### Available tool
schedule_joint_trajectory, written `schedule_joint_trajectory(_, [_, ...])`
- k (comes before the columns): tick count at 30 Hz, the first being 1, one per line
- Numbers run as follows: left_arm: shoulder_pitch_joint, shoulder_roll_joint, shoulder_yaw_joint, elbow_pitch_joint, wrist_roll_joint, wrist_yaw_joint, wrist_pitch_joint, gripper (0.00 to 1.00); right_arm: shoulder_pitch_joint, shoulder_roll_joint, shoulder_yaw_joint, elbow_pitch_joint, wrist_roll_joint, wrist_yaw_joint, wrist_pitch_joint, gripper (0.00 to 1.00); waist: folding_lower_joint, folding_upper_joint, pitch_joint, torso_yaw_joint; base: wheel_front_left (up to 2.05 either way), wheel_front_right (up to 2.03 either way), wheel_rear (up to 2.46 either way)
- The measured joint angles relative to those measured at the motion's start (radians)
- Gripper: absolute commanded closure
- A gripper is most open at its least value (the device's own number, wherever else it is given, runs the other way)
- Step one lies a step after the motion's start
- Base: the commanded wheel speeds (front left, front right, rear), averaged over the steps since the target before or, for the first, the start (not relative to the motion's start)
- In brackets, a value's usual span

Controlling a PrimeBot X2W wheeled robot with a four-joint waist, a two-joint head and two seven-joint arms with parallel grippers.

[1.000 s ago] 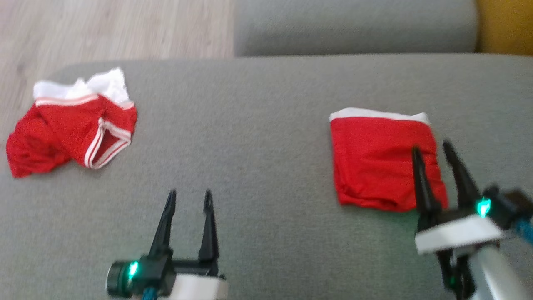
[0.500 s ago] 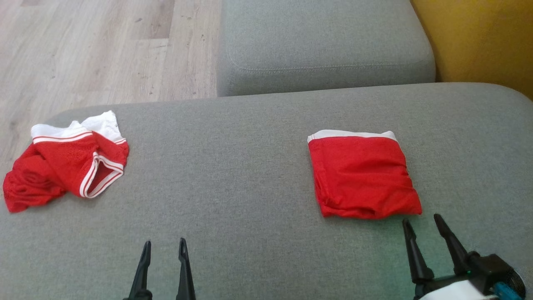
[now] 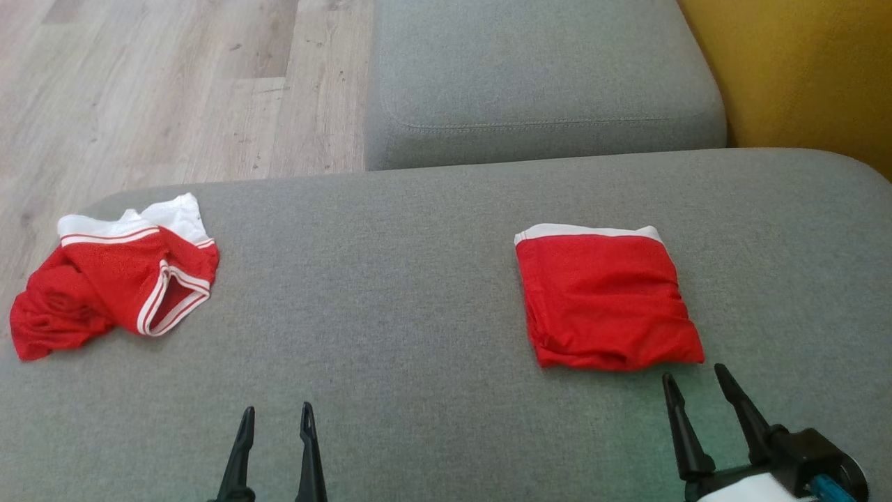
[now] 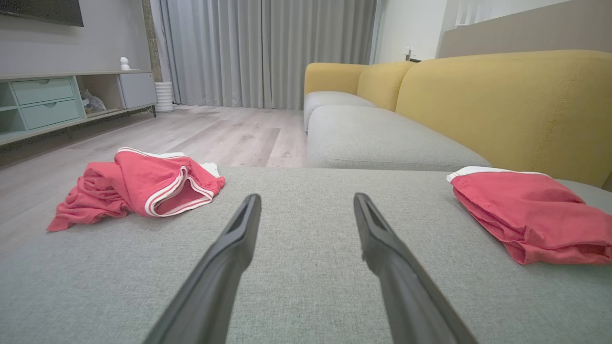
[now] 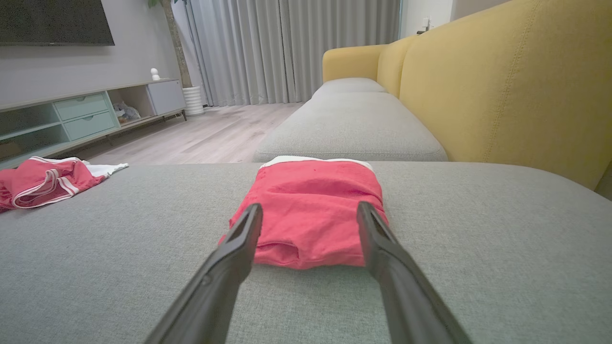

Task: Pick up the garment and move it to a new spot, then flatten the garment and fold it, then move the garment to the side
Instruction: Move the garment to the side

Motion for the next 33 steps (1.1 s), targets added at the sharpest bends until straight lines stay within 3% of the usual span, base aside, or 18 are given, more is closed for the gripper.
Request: schedule_joint_trajectory(33, [-0.001,0.000,-0.004,-0.015,0.026,-0.009,0.000,0.00,-0.054,0.002,0.017,0.058,-0.027,0.000,0.000,0.00,0.0001,0.0000,0.045,0.012,0.00,0.00,0.00])
